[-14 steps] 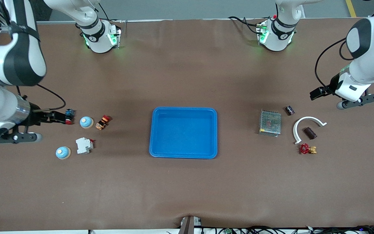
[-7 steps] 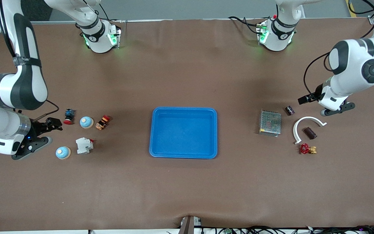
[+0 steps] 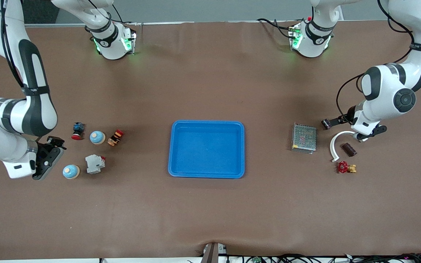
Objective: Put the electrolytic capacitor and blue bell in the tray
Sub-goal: 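Reach the left gripper to a capacitor while the right gripper reaches a bell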
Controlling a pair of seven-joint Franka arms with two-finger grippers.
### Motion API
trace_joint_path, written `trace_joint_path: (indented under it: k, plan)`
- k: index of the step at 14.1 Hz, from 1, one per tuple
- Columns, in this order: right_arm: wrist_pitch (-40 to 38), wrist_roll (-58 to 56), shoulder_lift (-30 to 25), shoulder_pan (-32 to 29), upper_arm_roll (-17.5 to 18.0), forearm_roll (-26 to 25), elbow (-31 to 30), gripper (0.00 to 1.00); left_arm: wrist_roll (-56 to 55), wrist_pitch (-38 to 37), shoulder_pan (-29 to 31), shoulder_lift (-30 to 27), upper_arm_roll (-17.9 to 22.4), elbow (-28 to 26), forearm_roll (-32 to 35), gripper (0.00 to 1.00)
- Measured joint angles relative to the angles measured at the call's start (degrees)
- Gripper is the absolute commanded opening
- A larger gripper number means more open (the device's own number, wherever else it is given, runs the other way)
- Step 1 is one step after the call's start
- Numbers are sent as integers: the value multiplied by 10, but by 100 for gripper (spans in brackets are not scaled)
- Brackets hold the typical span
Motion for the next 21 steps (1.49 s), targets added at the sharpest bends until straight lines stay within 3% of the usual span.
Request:
trace_joint_path:
  k: [4,10,12,14,18,21]
  plan:
    - [39,-39,33,-7,0,0,-3,100,-2,16,-1,32,-15,2,-14,78]
    - [85,-56,71,-9,1,25,-4,100,-2,37,-5,59,-28,3,-36,48]
    - [97,-58,76,-9,1,27,-4,100,-2,40,-5,64,-28,3,-36,28]
    - [105,-62,81,-9,1,29,-4,100,-2,40,-5,64,-28,3,-36,0]
    - [123,-90,92,-12,1,46,-4,100,-2,29,-5,57,-28,12,-36,0]
    - [135,-125,104,-20,1,69,-3,100,-22,-54,-5,29,-35,59,-36,0]
